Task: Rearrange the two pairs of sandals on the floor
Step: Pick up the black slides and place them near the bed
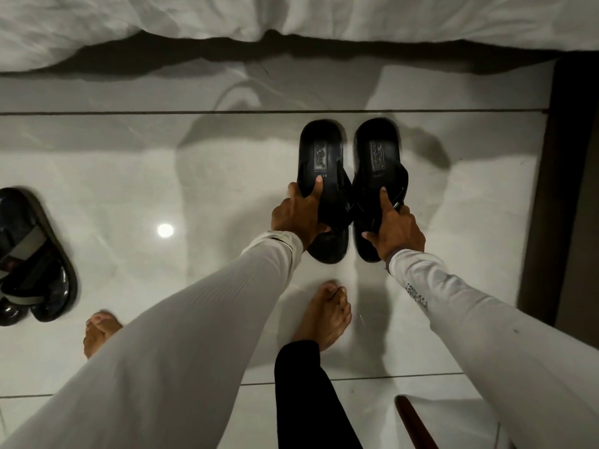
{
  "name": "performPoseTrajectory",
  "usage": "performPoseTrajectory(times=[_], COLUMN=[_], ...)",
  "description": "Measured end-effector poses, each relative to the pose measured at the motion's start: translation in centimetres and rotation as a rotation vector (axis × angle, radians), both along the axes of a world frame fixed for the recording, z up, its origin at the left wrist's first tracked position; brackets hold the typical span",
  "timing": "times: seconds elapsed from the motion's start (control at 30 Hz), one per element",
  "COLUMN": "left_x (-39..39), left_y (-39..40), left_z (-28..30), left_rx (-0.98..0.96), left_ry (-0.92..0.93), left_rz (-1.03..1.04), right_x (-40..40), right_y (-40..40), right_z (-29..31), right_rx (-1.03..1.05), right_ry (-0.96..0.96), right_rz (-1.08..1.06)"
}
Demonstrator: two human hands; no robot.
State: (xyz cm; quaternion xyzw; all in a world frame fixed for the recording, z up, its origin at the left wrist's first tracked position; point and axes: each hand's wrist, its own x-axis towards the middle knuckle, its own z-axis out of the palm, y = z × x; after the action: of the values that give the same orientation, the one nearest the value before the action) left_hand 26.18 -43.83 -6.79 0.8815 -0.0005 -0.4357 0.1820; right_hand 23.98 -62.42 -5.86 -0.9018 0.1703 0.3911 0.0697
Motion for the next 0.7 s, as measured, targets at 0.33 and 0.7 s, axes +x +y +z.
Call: performPoseTrajectory(times=[0.33, 0.7], left_x=[-2.1, -11.3], left_y=[1.0, 23.1], left_z=[1.7, 8.2], left_rx=[0.053, 0.265], left_ry=[-0.085, -0.121], left_rz=[-0.023, -0.047], right_x=[-0.4, -3.9], right_y=[1.4, 19.6], right_z=[2.9, 10.2], right_rx=[-0.086, -0.146], right_ry=[0.048, -0.004], right_rz=[0.04, 0.341])
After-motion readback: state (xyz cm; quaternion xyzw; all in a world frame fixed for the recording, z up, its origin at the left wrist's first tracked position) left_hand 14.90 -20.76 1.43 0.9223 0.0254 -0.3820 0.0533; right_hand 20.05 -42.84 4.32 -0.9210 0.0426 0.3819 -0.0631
